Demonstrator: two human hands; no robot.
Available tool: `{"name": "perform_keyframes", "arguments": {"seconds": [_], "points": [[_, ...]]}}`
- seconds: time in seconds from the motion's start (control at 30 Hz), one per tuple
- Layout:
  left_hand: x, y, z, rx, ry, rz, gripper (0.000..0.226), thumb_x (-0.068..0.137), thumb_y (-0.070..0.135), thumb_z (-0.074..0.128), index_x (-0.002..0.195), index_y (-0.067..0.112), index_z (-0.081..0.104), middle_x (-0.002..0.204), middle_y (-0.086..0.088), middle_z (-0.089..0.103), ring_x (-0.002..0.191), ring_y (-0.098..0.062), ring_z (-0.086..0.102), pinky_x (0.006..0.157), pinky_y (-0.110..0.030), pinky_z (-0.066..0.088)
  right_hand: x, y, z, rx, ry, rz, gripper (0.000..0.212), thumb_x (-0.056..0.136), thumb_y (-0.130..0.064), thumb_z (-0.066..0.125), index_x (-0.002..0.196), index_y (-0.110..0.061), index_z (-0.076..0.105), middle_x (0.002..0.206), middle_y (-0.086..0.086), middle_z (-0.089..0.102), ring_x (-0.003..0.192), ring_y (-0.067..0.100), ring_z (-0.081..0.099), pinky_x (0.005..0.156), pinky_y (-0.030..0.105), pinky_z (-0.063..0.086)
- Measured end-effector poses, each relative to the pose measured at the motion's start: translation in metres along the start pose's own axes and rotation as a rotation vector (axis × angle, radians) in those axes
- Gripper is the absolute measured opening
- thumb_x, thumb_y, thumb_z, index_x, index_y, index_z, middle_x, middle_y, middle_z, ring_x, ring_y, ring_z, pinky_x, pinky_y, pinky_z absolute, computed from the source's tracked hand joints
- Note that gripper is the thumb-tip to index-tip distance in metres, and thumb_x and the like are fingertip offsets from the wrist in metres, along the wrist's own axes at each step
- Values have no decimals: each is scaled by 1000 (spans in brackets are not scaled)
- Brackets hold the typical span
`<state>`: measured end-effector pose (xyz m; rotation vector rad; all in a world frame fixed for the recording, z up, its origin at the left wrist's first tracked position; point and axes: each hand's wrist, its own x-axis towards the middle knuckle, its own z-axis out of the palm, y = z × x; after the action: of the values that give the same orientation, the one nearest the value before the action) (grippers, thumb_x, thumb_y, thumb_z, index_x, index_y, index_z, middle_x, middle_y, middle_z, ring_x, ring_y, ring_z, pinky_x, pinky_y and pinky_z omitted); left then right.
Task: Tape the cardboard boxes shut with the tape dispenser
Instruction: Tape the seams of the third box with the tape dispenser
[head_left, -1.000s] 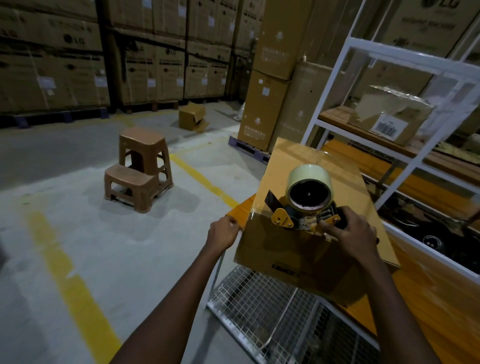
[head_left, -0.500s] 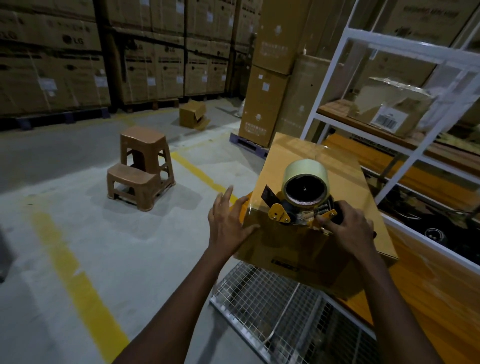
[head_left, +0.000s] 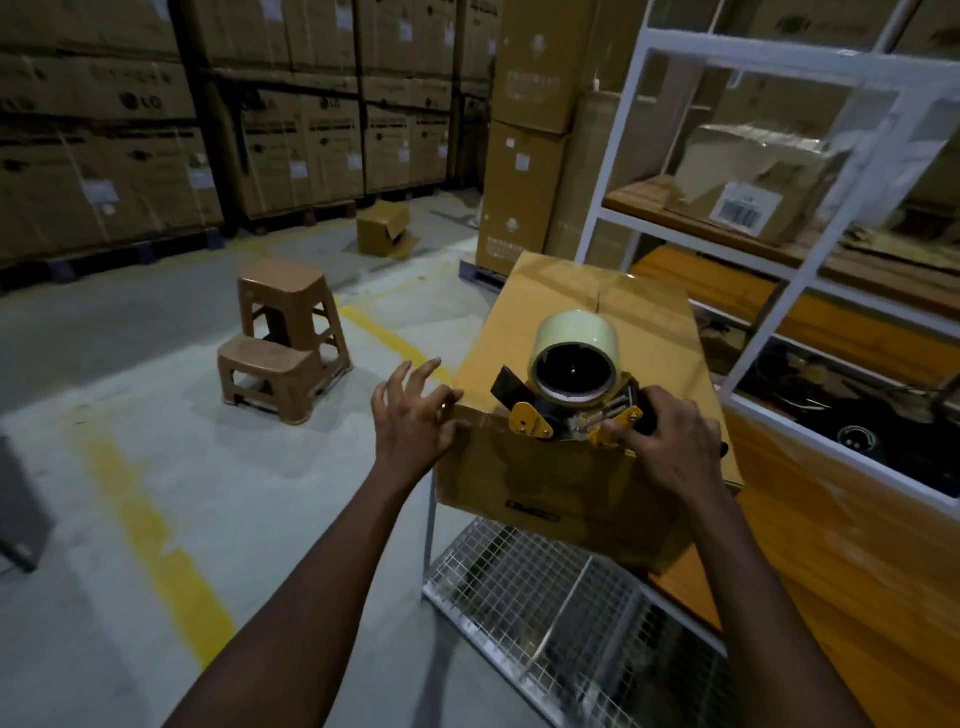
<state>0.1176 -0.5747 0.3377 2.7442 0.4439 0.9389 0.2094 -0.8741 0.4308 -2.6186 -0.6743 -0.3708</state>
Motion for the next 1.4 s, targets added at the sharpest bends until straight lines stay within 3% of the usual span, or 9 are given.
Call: {"name": "perform_keyframes", "arguments": {"seconds": [0.17, 0.3, 0.4, 0.77, 0.87, 0.97, 1.07, 1.17, 1.4], "points": [[1, 11, -4, 22, 19, -58, 39, 65, 41, 86, 99, 28, 71, 135, -1, 56, 130, -33, 45, 93, -51, 38, -13, 51, -22, 24, -29, 41, 78, 69, -82, 37, 113, -20, 55, 107, 7, 61, 101, 29, 52, 85, 43, 31], [4, 20, -5, 51, 17, -24, 37, 63, 35, 87, 95, 25, 72, 125, -1, 60, 123, -31, 48, 90, -48, 38, -24, 71, -33, 68, -53, 80, 74, 73, -72, 44, 122, -17, 53, 114, 10, 59, 108, 30, 48, 89, 44, 31], [4, 24, -4, 76, -2, -54, 37, 64, 31, 87, 97, 25, 70, 119, 0, 62, 119, -28, 50, 87, -48, 39, -28, 87, -41, 89, -38, 73, 69, 74, -70, 45, 118, -18, 56, 110, 9, 61, 106, 30, 50, 87, 44, 30], [-7, 50, -8, 195, 25, -155, 39, 72, 29, 81, 109, 26, 68, 123, -5, 57, 120, -31, 43, 92, -51, 34, -38, 143, -64, 120, -49, 62, 70, 77, -68, 51, 130, -23, 52, 123, 9, 61, 115, 32, 49, 92, 45, 28], [-18, 76, -3, 276, 16, -59, 51, 68, 38, 75, 115, 23, 64, 119, -10, 57, 114, -34, 47, 92, -51, 33, -35, 141, -67, 97, -45, 45, 58, 85, -58, 60, 128, -21, 53, 123, 9, 60, 116, 32, 47, 95, 45, 28], [-24, 120, 8, 233, -11, 165, 64, 66, 51, 76, 122, 25, 60, 113, -10, 59, 104, -34, 54, 90, -49, 38, -32, 143, -67, 77, -45, 33, 54, 85, -57, 60, 126, -21, 54, 120, 7, 60, 113, 31, 48, 91, 43, 29], [-21, 162, 22, 223, -14, 336, 59, 68, 49, 83, 117, 21, 66, 103, -9, 63, 91, -29, 56, 82, -41, 41, -31, 146, -66, 56, -57, 14, 56, 84, -61, 56, 123, -23, 53, 119, 4, 60, 110, 29, 48, 88, 41, 29], [-22, 173, 29, 215, 6, 306, 51, 68, 41, 85, 110, 19, 68, 98, -8, 63, 85, -28, 53, 72, -36, 40, -29, 149, -66, 79, -83, 14, 57, 84, -62, 56, 126, -24, 51, 124, 4, 59, 112, 28, 48, 90, 42, 30], [-22, 175, 28, 216, -3, 202, 48, 66, 34, 88, 109, 23, 71, 96, -8, 64, 82, -30, 54, 70, -36, 38, -46, 191, -82, 172, -46, 63, 56, 85, -57, 61, 128, -22, 53, 124, 9, 60, 115, 32, 48, 95, 47, 30]]}}
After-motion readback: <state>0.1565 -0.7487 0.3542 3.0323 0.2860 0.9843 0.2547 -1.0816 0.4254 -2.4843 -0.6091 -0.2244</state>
